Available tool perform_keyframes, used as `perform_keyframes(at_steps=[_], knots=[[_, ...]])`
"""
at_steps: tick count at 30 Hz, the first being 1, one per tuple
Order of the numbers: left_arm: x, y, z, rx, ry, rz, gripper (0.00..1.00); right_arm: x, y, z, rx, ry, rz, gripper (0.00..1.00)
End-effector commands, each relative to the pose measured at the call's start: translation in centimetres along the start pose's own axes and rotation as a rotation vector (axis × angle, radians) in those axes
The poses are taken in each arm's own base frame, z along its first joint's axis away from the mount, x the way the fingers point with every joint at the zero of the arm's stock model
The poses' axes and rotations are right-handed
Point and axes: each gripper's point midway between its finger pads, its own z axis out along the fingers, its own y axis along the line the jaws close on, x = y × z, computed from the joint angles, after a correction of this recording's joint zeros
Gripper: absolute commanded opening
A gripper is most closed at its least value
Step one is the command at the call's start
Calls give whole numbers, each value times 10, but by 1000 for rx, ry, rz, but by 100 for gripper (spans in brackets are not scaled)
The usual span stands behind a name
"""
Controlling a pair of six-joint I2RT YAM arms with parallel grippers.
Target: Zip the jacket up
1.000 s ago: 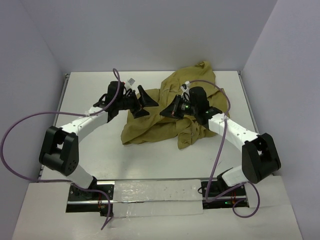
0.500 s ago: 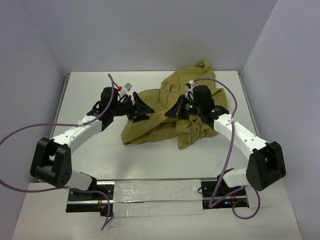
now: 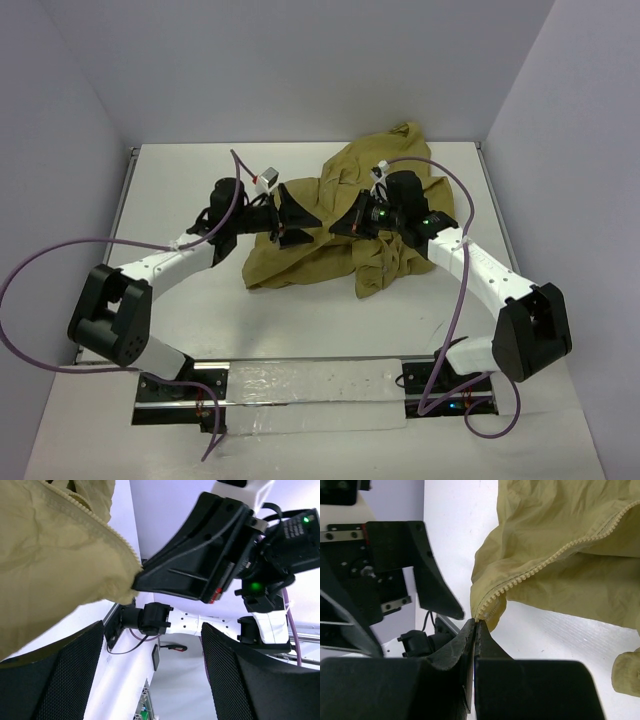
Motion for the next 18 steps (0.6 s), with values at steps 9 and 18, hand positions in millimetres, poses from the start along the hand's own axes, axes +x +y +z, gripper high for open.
perform_keyframes(at_steps=[9, 18], knots=[[-6, -10, 22, 39, -19, 107, 85, -16, 37, -17, -104, -48, -28, 0], [-4, -5, 21, 87, -56, 123, 72, -16, 41, -17, -131, -47, -12, 0]])
